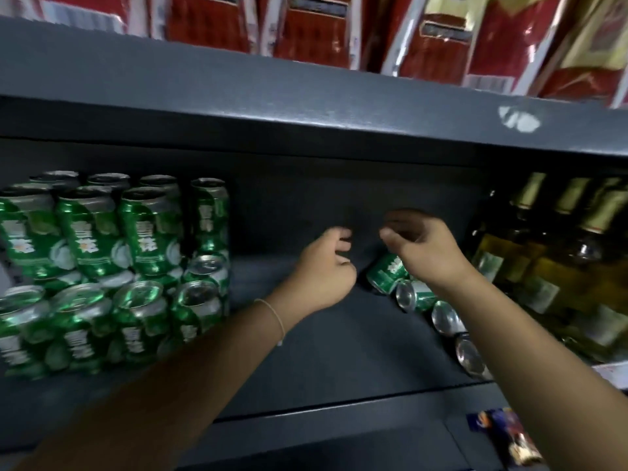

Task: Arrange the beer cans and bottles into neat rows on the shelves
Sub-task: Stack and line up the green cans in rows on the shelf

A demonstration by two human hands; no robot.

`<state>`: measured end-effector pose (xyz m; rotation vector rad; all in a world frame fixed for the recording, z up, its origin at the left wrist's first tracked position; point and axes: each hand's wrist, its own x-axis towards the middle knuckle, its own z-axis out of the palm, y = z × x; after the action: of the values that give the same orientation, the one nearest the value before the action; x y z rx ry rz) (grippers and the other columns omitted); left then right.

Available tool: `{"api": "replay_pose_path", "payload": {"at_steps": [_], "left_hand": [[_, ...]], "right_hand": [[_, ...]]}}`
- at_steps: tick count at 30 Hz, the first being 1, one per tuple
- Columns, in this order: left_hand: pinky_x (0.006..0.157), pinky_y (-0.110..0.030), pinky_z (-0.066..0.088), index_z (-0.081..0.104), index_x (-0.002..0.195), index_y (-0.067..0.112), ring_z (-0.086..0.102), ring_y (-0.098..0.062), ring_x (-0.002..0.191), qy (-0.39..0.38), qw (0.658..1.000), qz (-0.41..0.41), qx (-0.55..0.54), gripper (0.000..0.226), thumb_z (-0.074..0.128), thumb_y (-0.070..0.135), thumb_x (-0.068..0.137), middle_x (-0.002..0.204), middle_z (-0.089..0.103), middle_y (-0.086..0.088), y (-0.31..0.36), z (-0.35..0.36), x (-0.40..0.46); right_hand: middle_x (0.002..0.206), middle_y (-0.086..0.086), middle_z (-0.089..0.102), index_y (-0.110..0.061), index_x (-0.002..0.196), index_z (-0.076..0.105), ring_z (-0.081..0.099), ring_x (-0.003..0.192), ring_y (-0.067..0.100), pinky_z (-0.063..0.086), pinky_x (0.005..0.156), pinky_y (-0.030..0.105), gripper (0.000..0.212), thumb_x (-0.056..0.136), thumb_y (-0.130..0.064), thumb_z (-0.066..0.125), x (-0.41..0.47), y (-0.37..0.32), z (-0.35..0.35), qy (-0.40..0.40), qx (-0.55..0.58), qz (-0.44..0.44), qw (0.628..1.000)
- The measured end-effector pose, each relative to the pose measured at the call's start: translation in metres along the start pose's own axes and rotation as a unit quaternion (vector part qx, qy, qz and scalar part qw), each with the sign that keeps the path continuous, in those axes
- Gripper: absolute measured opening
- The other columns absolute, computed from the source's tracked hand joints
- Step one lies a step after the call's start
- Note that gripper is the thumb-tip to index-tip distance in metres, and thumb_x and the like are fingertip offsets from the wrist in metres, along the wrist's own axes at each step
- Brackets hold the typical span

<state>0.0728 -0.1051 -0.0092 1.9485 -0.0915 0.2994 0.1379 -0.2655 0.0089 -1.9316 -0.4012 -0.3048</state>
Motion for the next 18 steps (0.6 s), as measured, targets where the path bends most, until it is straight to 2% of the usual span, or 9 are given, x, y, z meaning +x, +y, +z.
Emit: {"api": "replay_pose_path", "payload": {"at_steps": [2,5,9,14,16,18], "left_hand": [[0.072,-0.023,0.047,0.044,0.138,0.015,0.057,-0.014,0.103,-0.010,1.000,-0.008,-0.005,0.053,0.047,-0.002,0.088,0.124,0.051,-0.001,0.000,0.021,0.007],[0.077,-0.021,0.047,0.042,0.139,0.015,0.057,-0.015,0.108,-0.015,1.000,-0.020,0.000,0.054,0.046,-0.002,0.089,0.134,0.052,-0.004,-0.004,0.045,0.018],[0.087,-0.021,0.042,0.037,0.144,0.012,0.050,-0.019,0.125,-0.045,0.998,-0.047,0.010,0.061,0.045,-0.006,0.087,0.144,0.046,-0.007,-0.010,0.066,0.032],[0.108,-0.028,0.038,0.033,0.148,0.011,0.042,-0.019,0.136,-0.059,0.995,-0.074,0.039,0.067,0.046,-0.006,0.083,0.150,0.042,-0.007,-0.022,0.080,0.049],[0.110,-0.031,0.038,0.032,0.148,0.012,0.040,-0.018,0.138,-0.057,0.994,-0.082,0.046,0.069,0.045,-0.006,0.083,0.151,0.041,-0.006,-0.025,0.082,0.053],[0.109,-0.031,0.039,0.031,0.149,0.012,0.040,-0.018,0.138,-0.053,0.994,-0.088,0.047,0.069,0.044,-0.007,0.084,0.151,0.041,-0.005,-0.028,0.082,0.055]], "right_hand": [[0.106,0.013,0.069,-0.006,0.117,0.064,0.065,0.093,0.020,0.052,0.082,0.030,0.030,0.090,-0.014,0.070,0.004,0.018,-0.018,0.015,-0.010,0.026,1.000],[0.107,0.012,0.069,-0.007,0.118,0.063,0.067,0.096,0.024,0.053,0.080,0.027,0.033,0.088,-0.019,0.071,0.011,0.047,-0.036,0.025,-0.036,0.067,0.997],[0.109,0.006,0.069,-0.011,0.120,0.062,0.066,0.102,0.023,0.054,0.092,0.036,0.042,0.085,-0.030,0.074,0.027,0.083,-0.045,0.013,-0.104,0.103,0.989],[0.125,0.010,0.065,-0.008,0.132,0.057,0.060,0.117,0.027,0.043,0.092,0.026,0.053,0.087,-0.034,0.071,0.043,0.096,-0.039,-0.023,-0.202,0.110,0.973],[0.125,0.011,0.065,-0.009,0.127,0.060,0.059,0.117,0.029,0.042,0.089,0.025,0.050,0.088,-0.038,0.069,0.050,0.097,-0.035,-0.037,-0.234,0.103,0.966],[0.127,0.011,0.063,-0.009,0.128,0.058,0.057,0.120,0.030,0.043,0.093,0.027,0.052,0.089,-0.041,0.067,0.058,0.098,-0.031,-0.050,-0.245,0.110,0.962]]}}
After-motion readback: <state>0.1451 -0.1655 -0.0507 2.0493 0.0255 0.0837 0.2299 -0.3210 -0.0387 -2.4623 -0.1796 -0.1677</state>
